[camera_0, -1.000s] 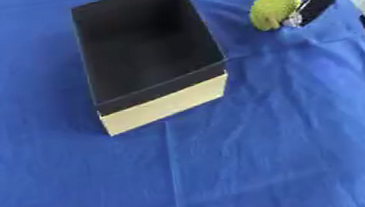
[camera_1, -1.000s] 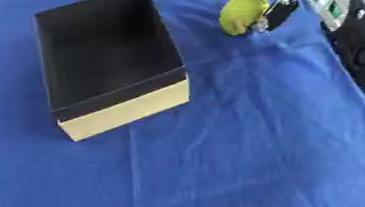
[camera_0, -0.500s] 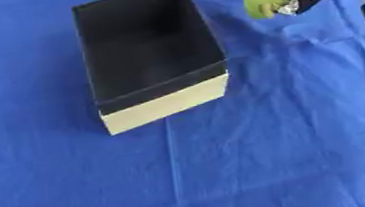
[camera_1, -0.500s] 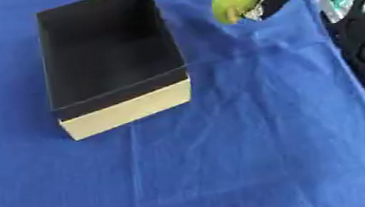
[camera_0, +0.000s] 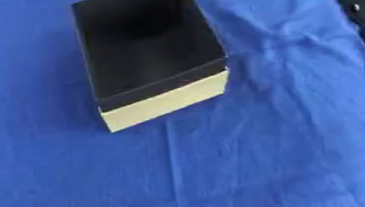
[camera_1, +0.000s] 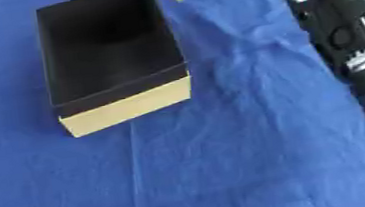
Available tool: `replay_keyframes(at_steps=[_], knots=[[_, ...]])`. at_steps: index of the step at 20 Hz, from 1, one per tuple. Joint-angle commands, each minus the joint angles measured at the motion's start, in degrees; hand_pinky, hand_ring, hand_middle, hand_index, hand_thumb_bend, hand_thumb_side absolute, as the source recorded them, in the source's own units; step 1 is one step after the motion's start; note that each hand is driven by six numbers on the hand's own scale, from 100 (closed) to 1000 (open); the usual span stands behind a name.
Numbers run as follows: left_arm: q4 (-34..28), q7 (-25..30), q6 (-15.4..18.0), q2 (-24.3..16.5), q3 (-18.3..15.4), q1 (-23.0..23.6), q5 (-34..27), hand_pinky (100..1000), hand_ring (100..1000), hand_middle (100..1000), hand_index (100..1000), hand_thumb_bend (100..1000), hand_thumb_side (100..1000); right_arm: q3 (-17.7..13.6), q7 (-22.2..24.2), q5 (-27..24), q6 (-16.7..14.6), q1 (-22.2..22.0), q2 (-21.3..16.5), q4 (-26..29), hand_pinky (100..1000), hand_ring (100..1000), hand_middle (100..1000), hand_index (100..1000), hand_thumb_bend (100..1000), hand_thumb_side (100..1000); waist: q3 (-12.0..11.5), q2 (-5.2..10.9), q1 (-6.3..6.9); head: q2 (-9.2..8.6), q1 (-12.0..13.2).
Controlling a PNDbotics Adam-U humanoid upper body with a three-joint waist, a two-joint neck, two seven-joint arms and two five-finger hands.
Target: Pick up objects on the table and place them in the box.
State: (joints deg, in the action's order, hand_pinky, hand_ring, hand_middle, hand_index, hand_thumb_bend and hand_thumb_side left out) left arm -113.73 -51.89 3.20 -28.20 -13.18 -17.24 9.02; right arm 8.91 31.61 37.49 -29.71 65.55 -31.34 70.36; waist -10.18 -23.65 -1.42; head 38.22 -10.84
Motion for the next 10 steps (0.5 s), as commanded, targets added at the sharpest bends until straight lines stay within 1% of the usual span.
replay_keyframes(at_steps=[1,5,10], knots=[[-0.86,-0.08,0.12,-0.76,0.04,-0.64,-0.41,453,760,692,679,874,804,1.14,1.03,-0.66,0.99,2.35,2.27,2.0,710,602,480,625,100,100,-0.22,10.11,-0.29,0.28,-0.47],[-0.86,-0.08,0.21,-0.61,0.16,-0.94,-0.5,454,760,693,679,872,803,2.55,2.39,-0.17,1.33,3.55,5.93,0.02,744,605,486,632,100,100,-0.78,9.99,-0.43,0.55,-0.92],[-0.86,-0.08,0.32,-0.48,0.23,-1.27,-0.6,455,760,693,679,870,803,3.11,3.92,-0.11,0.58,4.0,9.24,-2.41,744,606,486,634,100,100,-1.45,9.86,-0.46,0.69,-1.26]])
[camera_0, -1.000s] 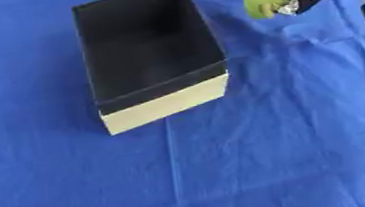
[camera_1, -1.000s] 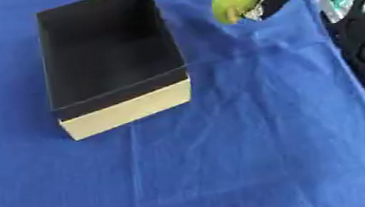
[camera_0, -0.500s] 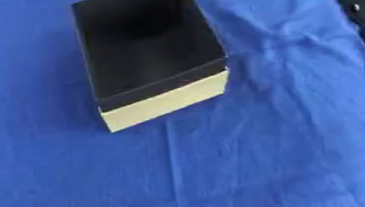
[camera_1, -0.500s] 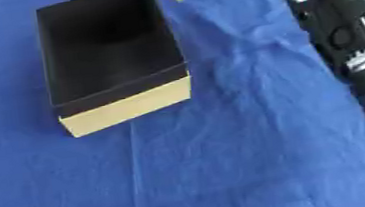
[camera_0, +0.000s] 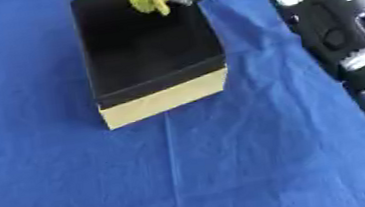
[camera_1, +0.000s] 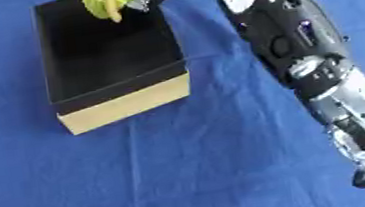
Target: Pick up objects on the table and place them in the box.
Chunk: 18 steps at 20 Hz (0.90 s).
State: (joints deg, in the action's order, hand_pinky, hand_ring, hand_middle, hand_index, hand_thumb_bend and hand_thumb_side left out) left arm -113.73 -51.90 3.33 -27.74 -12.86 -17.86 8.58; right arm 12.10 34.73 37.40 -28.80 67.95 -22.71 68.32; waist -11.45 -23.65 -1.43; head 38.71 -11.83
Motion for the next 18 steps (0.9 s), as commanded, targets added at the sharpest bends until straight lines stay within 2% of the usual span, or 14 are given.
replay_keyframes(at_steps=[1,6,9,11,13,14,16,17,18], knots=[[-0.86,-0.07,0.21,-0.94,-0.08,-0.68,-0.17,455,760,693,679,870,803,-0.07,1.08,0.11,-0.44,1.66,0.95,-0.72,744,606,486,634,100,100,-0.25,9.85,-0.45,0.21,-0.32],[-0.86,-0.07,0.24,-0.91,-0.06,-0.76,-0.2,454,761,693,679,870,802,0.08,1.5,0.52,-0.65,1.54,1.55,-1.51,746,619,501,648,100,100,-0.41,9.78,-0.51,0.17,-0.51],[-0.86,-0.07,0.21,-0.82,0.02,-0.81,-0.25,454,761,693,679,871,802,1.28,3.38,2.37,-0.53,1.43,3.04,-4.52,751,637,523,673,100,100,-0.64,9.71,-0.46,0.15,-0.78],[-0.86,-0.07,0.18,-0.78,0.0,-0.76,-0.27,453,761,694,679,872,802,1.03,4.56,3.27,-1.48,1.56,3.67,-5.88,768,680,582,714,100,100,-0.66,9.66,-0.39,0.18,-0.82],[-0.86,-0.07,0.15,-0.74,0.01,-0.74,-0.28,453,761,694,679,872,802,0.78,5.63,3.86,-2.59,1.57,4.03,-6.53,794,743,669,771,141,100,-0.62,9.64,-0.35,0.25,-0.85],[-0.86,-0.07,0.13,-0.73,0.0,-0.73,-0.28,453,761,694,679,872,802,0.72,6.21,3.98,-3.25,1.54,4.14,-6.65,829,804,755,830,178,100,-0.6,9.64,-0.34,0.27,-0.87],[-0.86,-0.07,0.1,-0.73,-0.04,-0.69,-0.29,452,761,694,678,873,802,0.39,7.19,3.88,-4.72,1.47,4.11,-6.52,873,879,842,917,192,100,-0.5,9.64,-0.3,0.32,-0.76],[-0.86,-0.07,0.09,-0.73,-0.04,-0.66,-0.29,452,761,694,679,873,802,0.03,7.33,3.89,-5.27,1.42,4.03,-6.3,881,892,851,935,196,100,-0.45,9.65,-0.28,0.39,-0.69],[-0.86,-0.07,0.08,-0.74,-0.06,-0.64,-0.28,452,761,694,679,873,802,-0.33,7.24,4.07,-5.66,1.4,3.91,-5.99,887,901,857,950,198,146,-0.41,9.66,-0.25,0.43,-0.65]])
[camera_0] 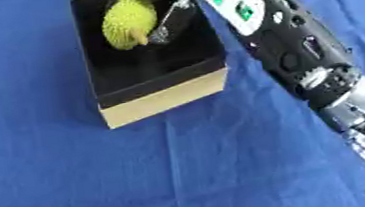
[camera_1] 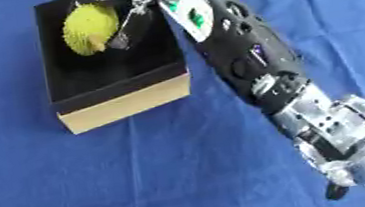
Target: Pick up objects on the table and place them in the box.
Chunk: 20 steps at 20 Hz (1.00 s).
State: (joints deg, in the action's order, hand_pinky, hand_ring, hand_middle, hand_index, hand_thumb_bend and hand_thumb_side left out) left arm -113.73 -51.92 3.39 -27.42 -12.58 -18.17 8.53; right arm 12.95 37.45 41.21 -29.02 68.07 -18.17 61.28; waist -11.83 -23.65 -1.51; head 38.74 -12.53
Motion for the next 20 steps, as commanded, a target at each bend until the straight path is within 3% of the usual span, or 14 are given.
replay_keyframes(at_steps=[1,7,10,14,20], knots=[[-0.86,-0.05,0.01,-1.07,-0.36,-0.3,-0.23,452,761,694,679,872,802,-1.46,4.3,0.53,-5.74,1.23,-0.73,1.37,887,902,858,952,198,152,0.01,9.66,-0.15,0.42,0.07],[-0.86,-0.05,-0.02,-1.05,-0.41,-0.18,-0.24,452,762,694,679,873,802,-3.01,1.26,0.31,-5.92,0.78,-1.07,4.21,881,886,848,958,208,100,0.17,9.67,0.02,0.47,0.18],[-0.86,-0.05,-0.04,-1.05,-0.43,-0.18,-0.24,452,762,694,679,873,802,-4.71,-0.88,-1.4,-4.85,0.61,-1.35,7.4,872,866,824,941,172,100,0.26,9.67,0.09,0.51,0.37],[-0.86,-0.05,-0.08,-1.08,-0.64,0.04,-0.16,453,762,694,679,872,802,-8.83,-4.22,-4.64,-2.0,0.52,-2.48,12.77,856,823,774,910,100,100,0.53,9.75,0.18,0.7,1.28],[-0.86,-0.05,-0.11,-1.35,-1.21,0.51,0.11,456,761,694,680,869,802,-16.37,-9.48,-9.89,3.23,-2.53,-9.27,21.31,855,819,777,913,100,101,1.39,10.06,0.13,0.96,3.15]])
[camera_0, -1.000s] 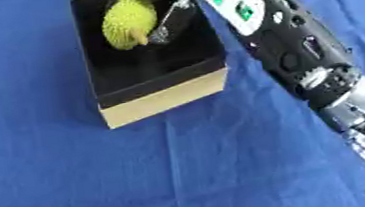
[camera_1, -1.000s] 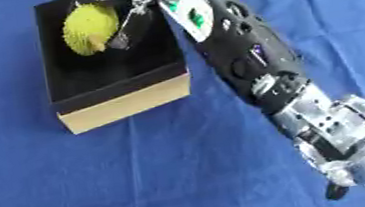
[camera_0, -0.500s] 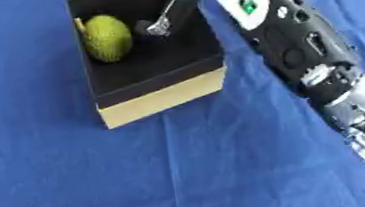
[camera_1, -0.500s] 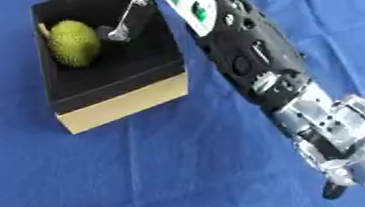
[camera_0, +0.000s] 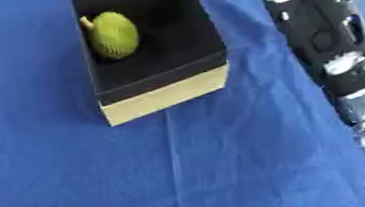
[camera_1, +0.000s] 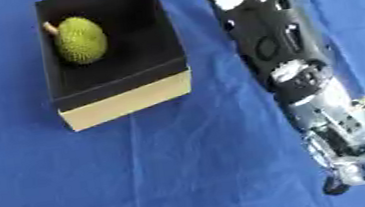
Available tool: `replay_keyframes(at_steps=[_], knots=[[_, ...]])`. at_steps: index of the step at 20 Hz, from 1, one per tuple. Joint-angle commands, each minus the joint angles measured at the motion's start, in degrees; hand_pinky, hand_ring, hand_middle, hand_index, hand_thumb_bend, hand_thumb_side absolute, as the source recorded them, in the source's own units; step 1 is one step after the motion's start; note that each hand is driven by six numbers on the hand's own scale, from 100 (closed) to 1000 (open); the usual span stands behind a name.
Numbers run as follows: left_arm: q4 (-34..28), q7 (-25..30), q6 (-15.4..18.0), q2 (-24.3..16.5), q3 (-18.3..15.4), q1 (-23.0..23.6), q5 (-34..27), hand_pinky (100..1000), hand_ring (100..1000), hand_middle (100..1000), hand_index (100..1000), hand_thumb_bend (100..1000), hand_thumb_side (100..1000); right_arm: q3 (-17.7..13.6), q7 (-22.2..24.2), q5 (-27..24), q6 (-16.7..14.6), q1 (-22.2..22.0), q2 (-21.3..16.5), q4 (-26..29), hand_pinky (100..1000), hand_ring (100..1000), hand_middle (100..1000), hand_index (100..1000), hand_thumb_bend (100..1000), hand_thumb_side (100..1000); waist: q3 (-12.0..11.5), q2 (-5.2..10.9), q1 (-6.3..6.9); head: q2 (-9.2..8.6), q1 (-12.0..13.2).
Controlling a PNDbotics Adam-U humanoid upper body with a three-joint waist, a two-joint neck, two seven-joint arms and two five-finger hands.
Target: Pick up objects on the table and place them in the box.
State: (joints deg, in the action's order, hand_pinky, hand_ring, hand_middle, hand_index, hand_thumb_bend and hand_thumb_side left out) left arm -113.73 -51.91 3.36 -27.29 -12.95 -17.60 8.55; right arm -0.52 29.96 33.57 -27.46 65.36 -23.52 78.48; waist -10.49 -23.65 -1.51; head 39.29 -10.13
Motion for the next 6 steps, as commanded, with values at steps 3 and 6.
replay_keyframes(at_steps=[3,6], knots=[[-0.86,-0.06,-0.06,-1.62,-1.13,0.09,0.21,457,761,694,681,868,803,-5.92,-4.45,-4.73,4.07,-2.72,-7.73,8.14,866,840,803,906,100,284,0.56,10.22,0.18,0.49,1.75],[-0.86,-0.06,-0.04,-1.65,-1.16,0.05,0.24,459,761,694,681,865,803,-8.47,-6.96,-7.23,5.32,-6.21,-10.98,12.21,865,858,829,920,100,339,1.02,10.38,0.28,0.52,2.35]])
